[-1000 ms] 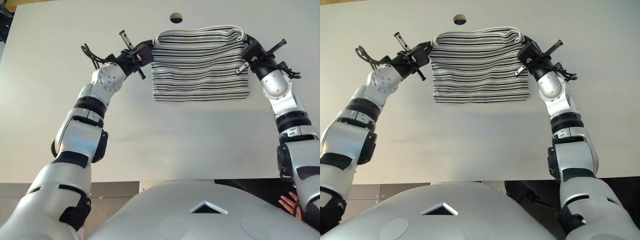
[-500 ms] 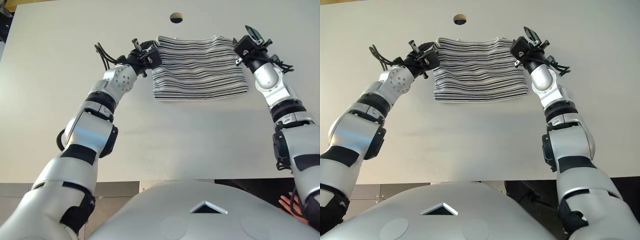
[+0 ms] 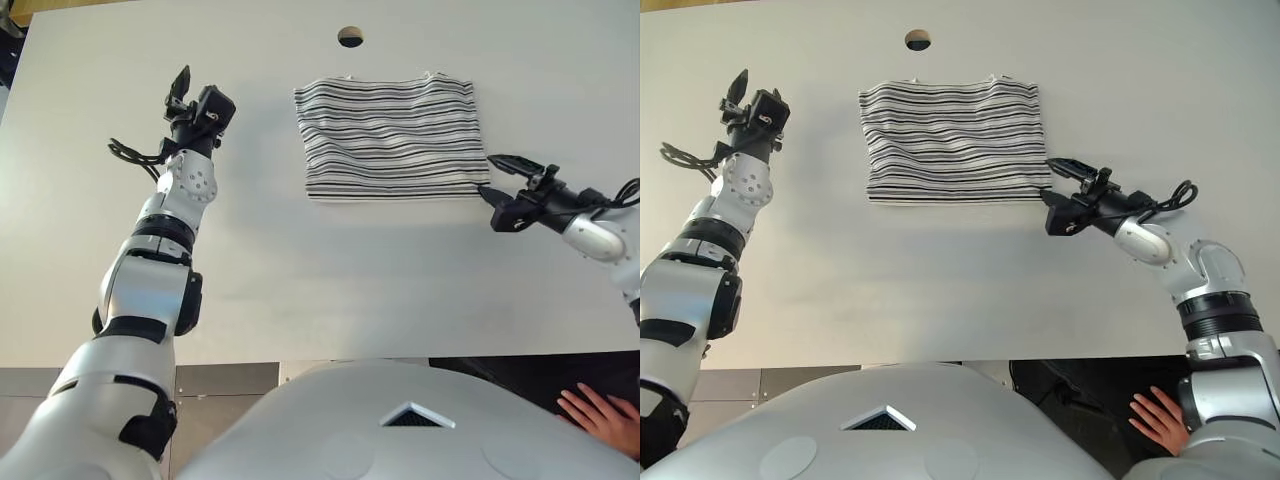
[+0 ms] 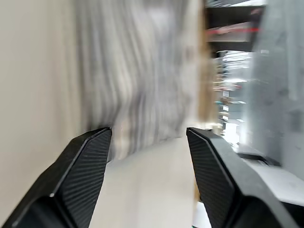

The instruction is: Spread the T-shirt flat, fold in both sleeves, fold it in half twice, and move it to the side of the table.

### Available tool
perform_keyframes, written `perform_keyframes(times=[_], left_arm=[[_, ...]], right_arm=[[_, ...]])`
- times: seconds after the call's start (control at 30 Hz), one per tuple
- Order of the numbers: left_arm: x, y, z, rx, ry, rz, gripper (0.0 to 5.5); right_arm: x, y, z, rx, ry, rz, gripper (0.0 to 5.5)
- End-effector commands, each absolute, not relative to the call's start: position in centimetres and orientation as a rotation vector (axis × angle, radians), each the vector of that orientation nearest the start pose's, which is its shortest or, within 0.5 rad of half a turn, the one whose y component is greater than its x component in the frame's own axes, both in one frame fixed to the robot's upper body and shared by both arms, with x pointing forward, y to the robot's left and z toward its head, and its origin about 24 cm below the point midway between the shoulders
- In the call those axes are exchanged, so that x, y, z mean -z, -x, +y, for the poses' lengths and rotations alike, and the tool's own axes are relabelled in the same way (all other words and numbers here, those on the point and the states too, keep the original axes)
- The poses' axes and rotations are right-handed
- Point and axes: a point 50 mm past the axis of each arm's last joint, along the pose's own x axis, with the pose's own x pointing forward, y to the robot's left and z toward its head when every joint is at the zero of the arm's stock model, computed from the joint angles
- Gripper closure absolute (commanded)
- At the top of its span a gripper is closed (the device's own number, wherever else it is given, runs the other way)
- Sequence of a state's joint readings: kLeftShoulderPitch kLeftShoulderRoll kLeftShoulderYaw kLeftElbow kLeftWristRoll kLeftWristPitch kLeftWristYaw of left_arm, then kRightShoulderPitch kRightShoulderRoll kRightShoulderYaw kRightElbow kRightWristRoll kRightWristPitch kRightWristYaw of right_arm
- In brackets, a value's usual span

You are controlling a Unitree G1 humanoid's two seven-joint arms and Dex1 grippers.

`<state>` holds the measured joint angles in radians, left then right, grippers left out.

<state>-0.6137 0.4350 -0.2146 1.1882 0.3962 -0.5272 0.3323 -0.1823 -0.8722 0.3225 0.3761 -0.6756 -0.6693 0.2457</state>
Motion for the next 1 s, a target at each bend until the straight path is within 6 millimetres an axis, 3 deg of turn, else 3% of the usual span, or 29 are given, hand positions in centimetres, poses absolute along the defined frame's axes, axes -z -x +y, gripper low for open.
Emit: perform_keyframes(times=[0.03, 0.13, 0.23, 0.37, 0.47, 0.57, 0.77, 0.87, 0.93, 1.0], left_arm=[[-3.1, -32.9, 20.9, -0.016, -0.704, -0.142, 3.14], [-3.5, -32.7, 19.8, 0.009, -0.678, -0.197, 3.14], [-3.5, -32.2, 19.3, 0.028, -0.678, -0.213, 3.14], [-2.5, -31.4, 19.0, 0.053, -0.681, -0.189, 3.14], [-2.3, -31.1, 18.7, 0.073, -0.682, -0.194, 3.14], [-2.9, -31.0, 18.1, 0.079, -0.659, -0.235, 3.14], [-3.5, -31.2, 17.6, 0.043, -0.601, -0.263, 3.14], [-3.7, -31.2, 18.4, 0.008, -0.589, -0.265, 3.14], [-3.8, -31.1, 19.0, -0.015, -0.586, -0.262, 3.14], [-4.0, -31.1, 19.5, -0.033, -0.585, -0.265, 3.14]], right_arm=[[-1.5, -25.1, -23.6, -1.036, 1.577, 0.032, 2.58], [-1.8, -25.9, -23.0, -1.056, 1.614, -0.008, 2.58], [-2.6, -25.7, -23.6, -1.073, 1.639, -0.023, 2.58], [-3.0, -23.0, -24.2, -1.234, 1.647, -0.018, 2.58], [-3.7, -20.7, -23.1, -1.396, 1.628, -0.060, 2.58], [-3.4, -18.6, -19.3, -1.550, 1.547, -0.188, 2.58], [-0.9, -15.9, -9.7, -1.804, 1.341, -0.495, 2.58], [-2.1, -15.6, -5.5, -1.792, 1.257, -0.673, 2.58], [-3.3, -16.1, -4.4, -1.721, 1.217, -0.725, 2.58], [-4.6, -17.0, -5.4, -1.635, 1.207, -0.715, 2.58]])
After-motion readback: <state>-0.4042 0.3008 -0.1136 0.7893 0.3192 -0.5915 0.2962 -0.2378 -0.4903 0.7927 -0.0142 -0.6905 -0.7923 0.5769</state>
